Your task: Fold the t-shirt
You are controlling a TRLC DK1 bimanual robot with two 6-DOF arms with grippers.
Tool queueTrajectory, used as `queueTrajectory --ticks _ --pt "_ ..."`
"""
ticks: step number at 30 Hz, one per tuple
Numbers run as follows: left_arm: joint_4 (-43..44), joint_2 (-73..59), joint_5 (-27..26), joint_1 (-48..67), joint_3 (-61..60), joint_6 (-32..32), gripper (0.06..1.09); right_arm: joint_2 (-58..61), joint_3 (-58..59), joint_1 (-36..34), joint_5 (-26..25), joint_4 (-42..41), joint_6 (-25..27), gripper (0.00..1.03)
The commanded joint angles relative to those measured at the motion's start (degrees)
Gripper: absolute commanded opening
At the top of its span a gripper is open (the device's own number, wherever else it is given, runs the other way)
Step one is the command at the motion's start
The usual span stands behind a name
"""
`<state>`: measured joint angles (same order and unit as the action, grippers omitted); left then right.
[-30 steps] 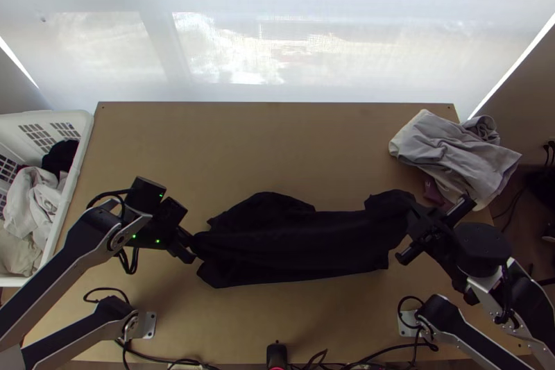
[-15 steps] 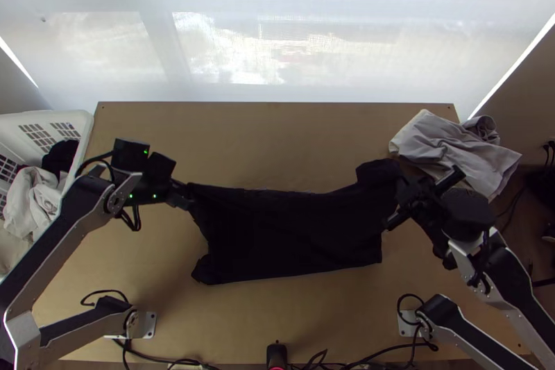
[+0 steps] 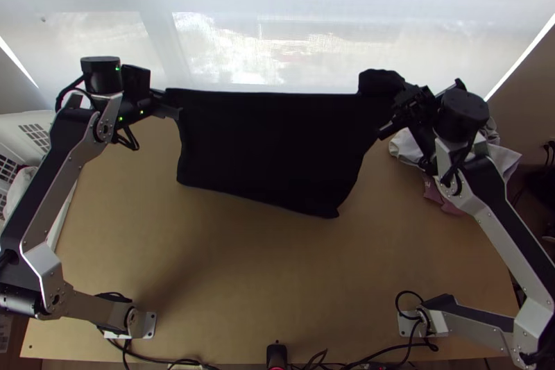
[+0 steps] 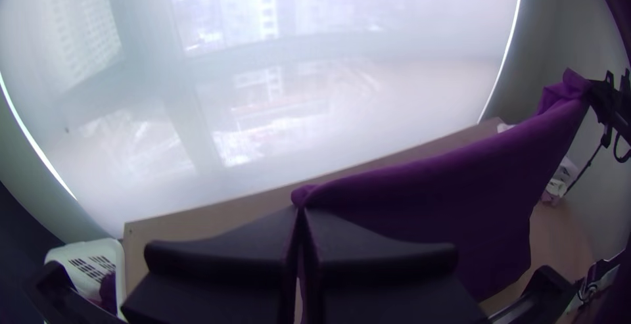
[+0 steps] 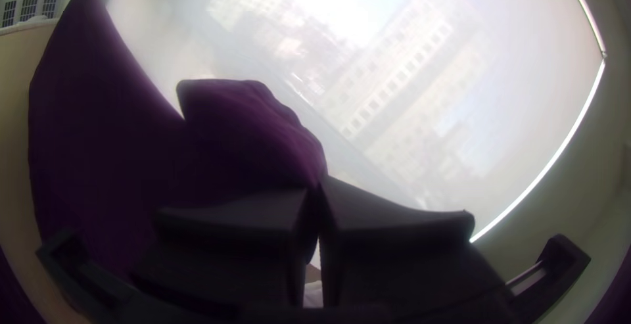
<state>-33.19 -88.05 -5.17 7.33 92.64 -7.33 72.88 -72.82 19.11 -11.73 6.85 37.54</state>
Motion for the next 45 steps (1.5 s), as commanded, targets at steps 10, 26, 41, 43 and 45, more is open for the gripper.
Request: queueTrajectory --ticks 10,26,41,43,45 --pt "10.43 3.85 8.25 5.50 -6.51 -4.18 0.09 9.03 -8.22 -2.68 0.65 -2.11 -1.06 0.03" --pt "-2.23 37.78 7.81 27.38 -51.51 -7.78 0.09 -21.11 17.62 5.85 1.36 20.92 -1.42 0.03" --pt "-13.92 35.58 3.50 32.22 -57.92 -7.34 0.85 -34.65 32.91 14.28 1.36 35.51 -1.50 0.40" --pt "-13.22 32.42 3.50 28.88 -55.90 -6.55 0.93 -36.32 33.97 13.93 1.18 36.39 -1.68 0.58" --pt "-11.99 28.72 3.50 25.10 -52.91 -5.32 0.97 -37.73 34.50 12.53 1.09 37.18 -1.68 0.77"
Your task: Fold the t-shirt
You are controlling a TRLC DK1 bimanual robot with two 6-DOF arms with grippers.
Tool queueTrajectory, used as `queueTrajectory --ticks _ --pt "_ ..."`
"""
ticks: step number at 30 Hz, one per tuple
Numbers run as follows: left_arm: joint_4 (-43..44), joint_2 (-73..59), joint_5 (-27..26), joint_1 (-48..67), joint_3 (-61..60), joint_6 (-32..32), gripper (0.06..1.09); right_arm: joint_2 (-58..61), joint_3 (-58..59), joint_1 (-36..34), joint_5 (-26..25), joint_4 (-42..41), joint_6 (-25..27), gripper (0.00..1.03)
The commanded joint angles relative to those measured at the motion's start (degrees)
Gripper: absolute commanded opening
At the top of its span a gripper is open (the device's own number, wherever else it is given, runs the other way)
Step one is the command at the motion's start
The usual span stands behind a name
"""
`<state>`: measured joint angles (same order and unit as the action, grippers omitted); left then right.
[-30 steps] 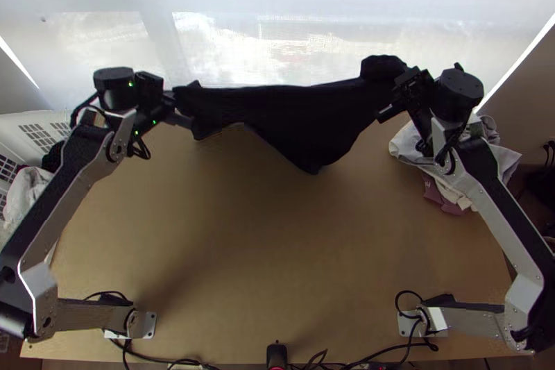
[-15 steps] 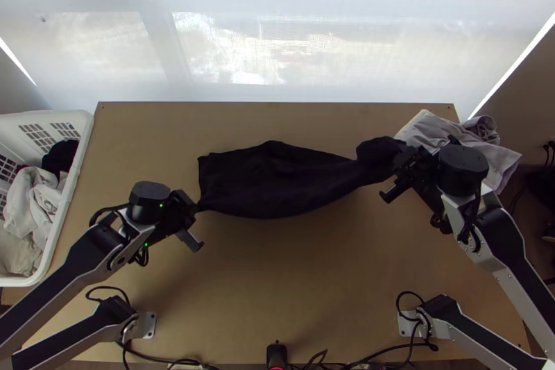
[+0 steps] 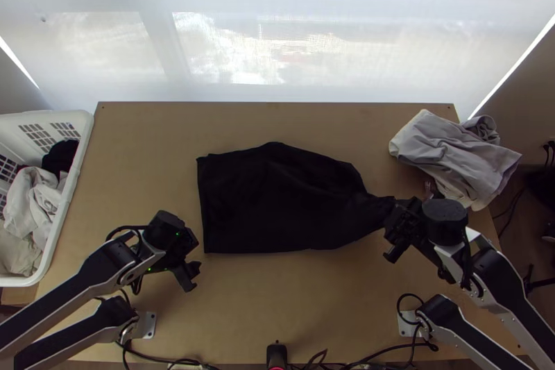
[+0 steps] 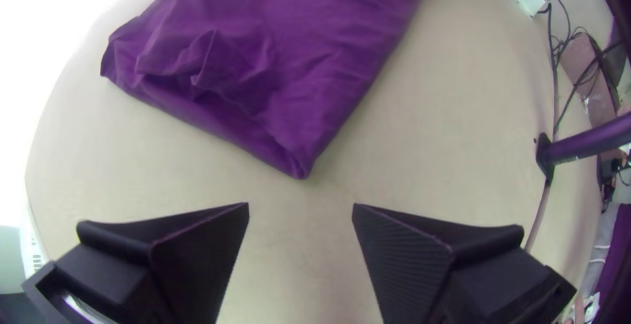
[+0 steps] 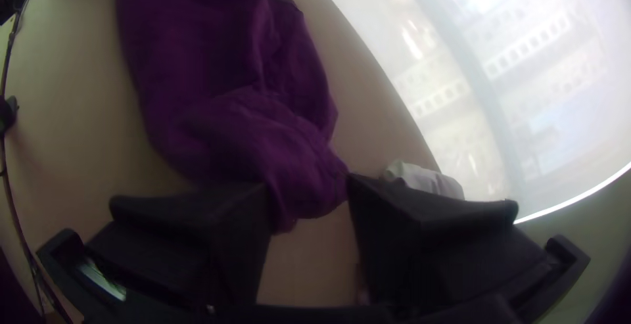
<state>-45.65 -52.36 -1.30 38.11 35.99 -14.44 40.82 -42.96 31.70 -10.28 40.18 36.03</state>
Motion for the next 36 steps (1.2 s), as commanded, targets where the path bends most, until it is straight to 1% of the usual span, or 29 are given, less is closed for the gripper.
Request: queueTrajectory --ticks 1,3,4,7,11,15,18,21,23,27,28,30,32,35,36 --pt "1.09 -8.90 -0.37 -7.17 5.23 2.04 0.98 -6.36 4.90 -0.68 -0.35 4.29 -0.17 0.85" --pt "3.11 -13.12 -0.37 -8.93 8.57 3.27 0.98 -7.86 5.25 -1.47 -0.44 5.34 -0.08 0.97" --pt "4.25 -15.32 -0.46 -9.81 10.24 3.80 0.98 -8.65 5.43 -1.73 -0.53 5.78 0.00 0.98" --pt "6.80 -21.91 -0.46 -11.74 15.78 6.17 0.99 -11.37 5.43 -3.49 -0.79 6.84 0.36 0.98" --pt "9.09 -30.43 -0.46 -12.71 23.51 9.51 1.00 -15.51 5.61 -6.13 -0.88 9.03 2.29 0.98" --pt "10.32 -38.96 -0.46 -13.85 31.07 12.24 1.00 -19.55 5.43 -8.59 -0.97 9.56 3.87 0.98" --pt "10.14 -44.32 -0.46 -14.38 35.99 14.88 1.00 -20.78 5.61 -9.99 -0.97 9.47 3.96 0.98" --pt "9.61 -47.66 -0.37 -14.29 38.90 15.75 0.99 -21.39 5.61 -11.14 -0.97 9.56 3.87 0.98" --pt "8.29 -49.33 -0.37 -14.11 40.30 16.19 0.97 -21.83 5.61 -11.40 -0.97 9.56 3.96 0.98" --pt "4.52 -51.44 0.33 -14.29 41.80 17.78 0.97 -22.54 5.61 -12.89 -1.05 9.47 5.28 0.98" --pt "3.46 -51.70 0.42 -14.38 41.97 18.30 0.96 -22.80 5.69 -12.98 -1.14 9.47 5.54 0.98" --pt "2.05 -51.79 0.42 -14.38 41.97 18.74 0.89 -22.89 5.96 -13.07 -1.14 9.39 5.72 0.98" --pt "1.18 -52.06 0.33 -14.29 41.88 19.01 0.85 -22.89 6.22 -13.07 -1.14 9.12 5.63 0.98" --pt "0.03 -52.58 0.33 -14.20 41.88 19.01 0.80 -22.80 6.84 -13.16 -1.14 8.16 5.72 0.98" --pt "-0.49 -52.67 0.25 -14.20 41.88 19.01 0.80 -22.80 6.92 -13.16 -1.05 7.98 5.72 0.98"
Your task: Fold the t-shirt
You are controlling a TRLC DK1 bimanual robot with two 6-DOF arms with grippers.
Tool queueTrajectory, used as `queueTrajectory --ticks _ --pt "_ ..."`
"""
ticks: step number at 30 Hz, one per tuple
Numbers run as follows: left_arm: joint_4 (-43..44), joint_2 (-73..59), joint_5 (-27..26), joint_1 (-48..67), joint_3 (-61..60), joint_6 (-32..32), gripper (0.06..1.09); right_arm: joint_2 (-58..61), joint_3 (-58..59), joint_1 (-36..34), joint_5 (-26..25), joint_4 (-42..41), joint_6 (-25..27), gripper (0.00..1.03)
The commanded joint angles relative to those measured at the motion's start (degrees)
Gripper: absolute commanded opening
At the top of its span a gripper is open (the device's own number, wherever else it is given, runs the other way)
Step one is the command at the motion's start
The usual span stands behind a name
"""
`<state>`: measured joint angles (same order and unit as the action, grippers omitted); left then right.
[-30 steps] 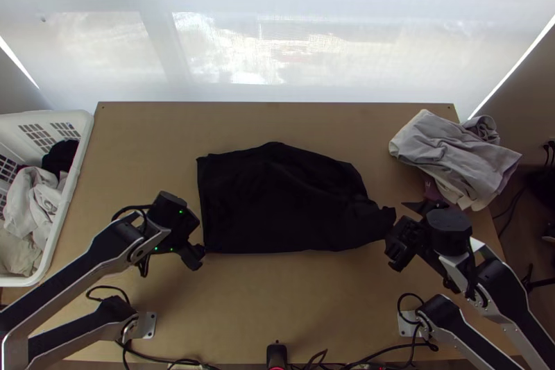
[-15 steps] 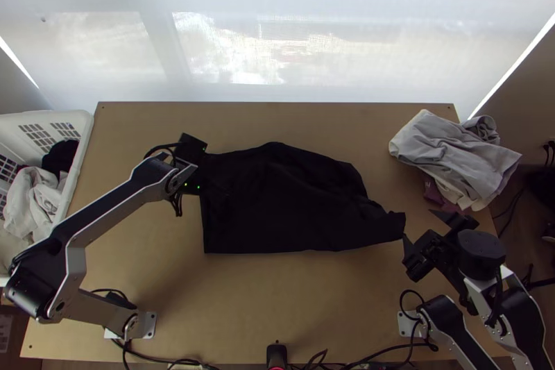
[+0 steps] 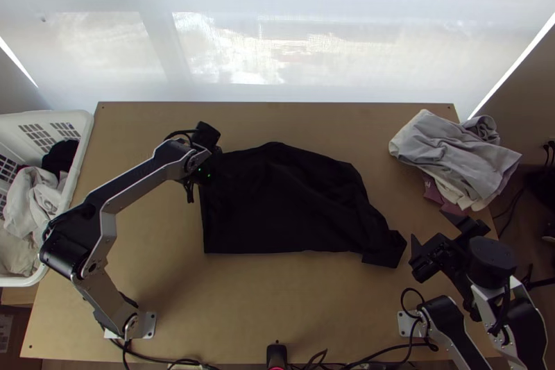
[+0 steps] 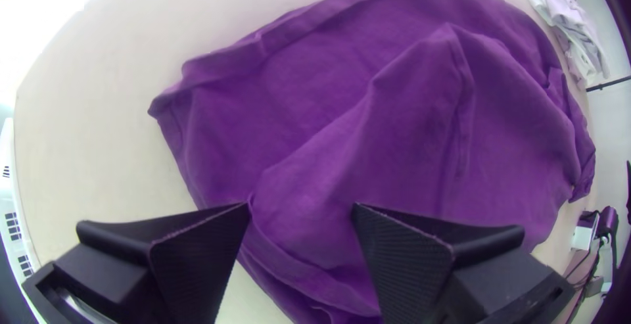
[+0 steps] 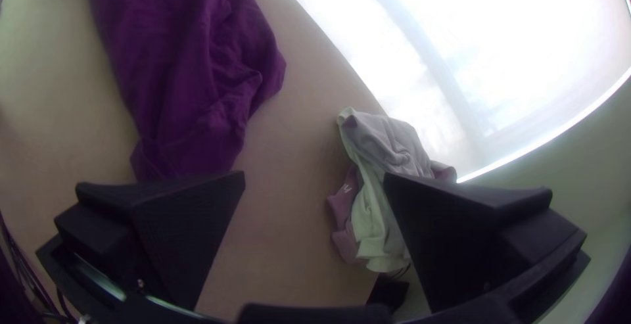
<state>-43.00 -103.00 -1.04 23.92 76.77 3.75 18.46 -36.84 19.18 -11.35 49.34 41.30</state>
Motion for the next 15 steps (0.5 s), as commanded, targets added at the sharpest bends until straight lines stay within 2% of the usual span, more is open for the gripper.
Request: queueTrajectory --ticks 1,2,6,7,11,13,15 --pt "-3.67 -2.20 -0.02 0.07 1.10 0.73 0.80 -0.35 0.80 -0.63 0.02 -1.35 0.45 0.98" --pt "-4.28 -2.38 -0.02 0.16 1.10 0.73 0.79 -0.26 0.89 -0.63 -0.07 -1.44 0.45 0.98" --pt "-4.81 -2.82 -0.02 0.34 0.40 0.29 0.64 -0.35 0.89 -0.81 -0.07 -1.71 0.45 0.98" --pt "-4.81 -2.82 -0.19 0.42 0.31 -0.06 0.57 -0.35 0.80 -0.99 0.02 -1.71 0.45 0.98" --pt "-4.63 -1.06 -0.37 1.13 0.92 -0.41 0.15 -0.53 0.63 -1.07 -0.07 -2.06 0.45 0.98" --pt "-5.34 1.58 -0.54 2.01 1.71 -0.41 0.09 -0.26 0.54 -1.07 -0.07 -2.85 0.89 0.98" --pt "-7.89 4.83 -2.57 3.32 2.77 -1.20 0.09 0.61 0.19 -1.25 -0.07 -4.43 1.24 0.98"
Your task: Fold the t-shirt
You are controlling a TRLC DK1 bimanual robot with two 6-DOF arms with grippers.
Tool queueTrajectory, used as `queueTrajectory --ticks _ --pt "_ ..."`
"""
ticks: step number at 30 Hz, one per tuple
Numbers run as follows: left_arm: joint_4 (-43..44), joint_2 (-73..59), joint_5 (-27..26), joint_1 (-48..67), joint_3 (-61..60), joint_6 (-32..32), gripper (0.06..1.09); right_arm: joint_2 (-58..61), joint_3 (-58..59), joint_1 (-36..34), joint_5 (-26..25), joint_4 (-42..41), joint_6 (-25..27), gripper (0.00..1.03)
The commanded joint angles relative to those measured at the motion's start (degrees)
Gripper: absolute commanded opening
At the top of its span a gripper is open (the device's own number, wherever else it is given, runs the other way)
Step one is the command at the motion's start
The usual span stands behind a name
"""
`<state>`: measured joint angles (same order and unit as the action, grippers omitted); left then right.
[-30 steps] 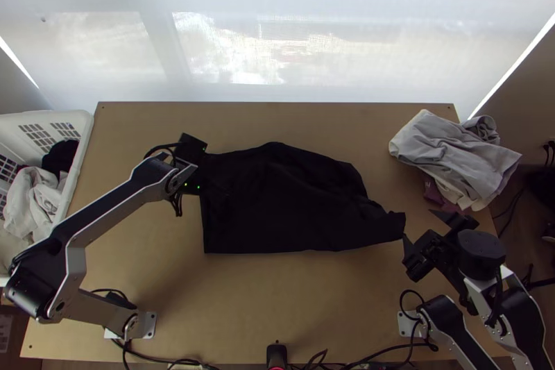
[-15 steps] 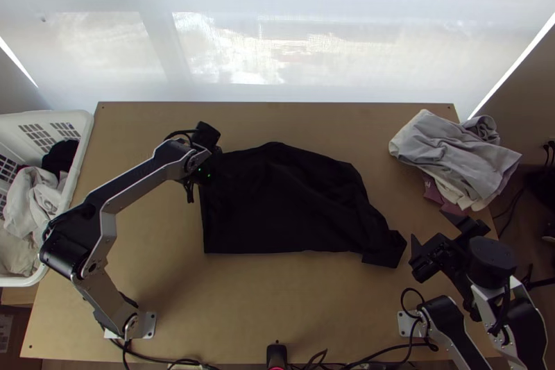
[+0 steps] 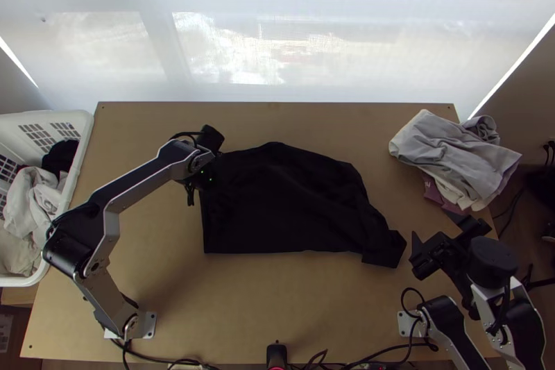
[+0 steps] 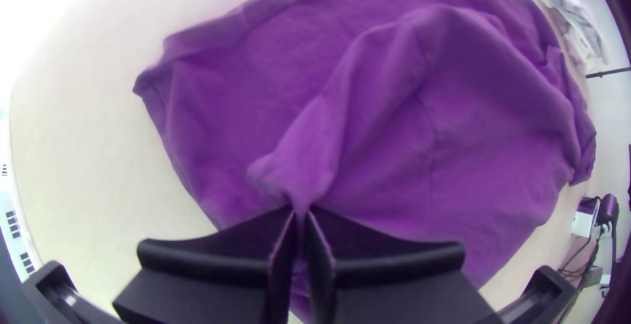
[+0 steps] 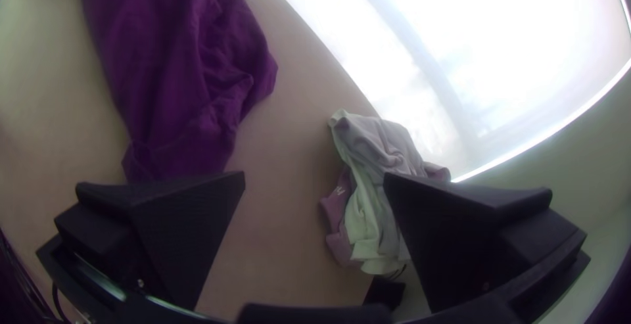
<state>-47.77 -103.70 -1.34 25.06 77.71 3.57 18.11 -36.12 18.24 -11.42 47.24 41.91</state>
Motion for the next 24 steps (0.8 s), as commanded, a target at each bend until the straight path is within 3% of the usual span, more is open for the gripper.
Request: queueTrajectory --ticks 1,5,10,15,24 --pt "-4.44 7.37 -4.81 2.71 2.09 -1.64 0.09 1.84 -0.71 -0.49 -0.01 -3.03 0.63 0.98" --pt "-11.47 15.28 -13.07 5.35 1.65 -3.84 0.09 6.41 -1.32 -2.16 0.08 -7.69 0.54 0.98" --pt "-21.67 24.07 -18.96 6.85 -3.62 -8.06 0.09 13.00 -2.11 -2.16 0.17 -13.85 -0.78 0.98" --pt "-32.74 29.96 -22.21 7.37 -8.54 -12.98 0.09 20.91 -3.70 -1.89 0.17 -19.73 -2.45 0.98" --pt "-32.92 33.92 -22.65 8.08 -10.65 -12.10 0.09 35.59 -10.02 0.66 0.52 -24.57 -8.69 0.98"
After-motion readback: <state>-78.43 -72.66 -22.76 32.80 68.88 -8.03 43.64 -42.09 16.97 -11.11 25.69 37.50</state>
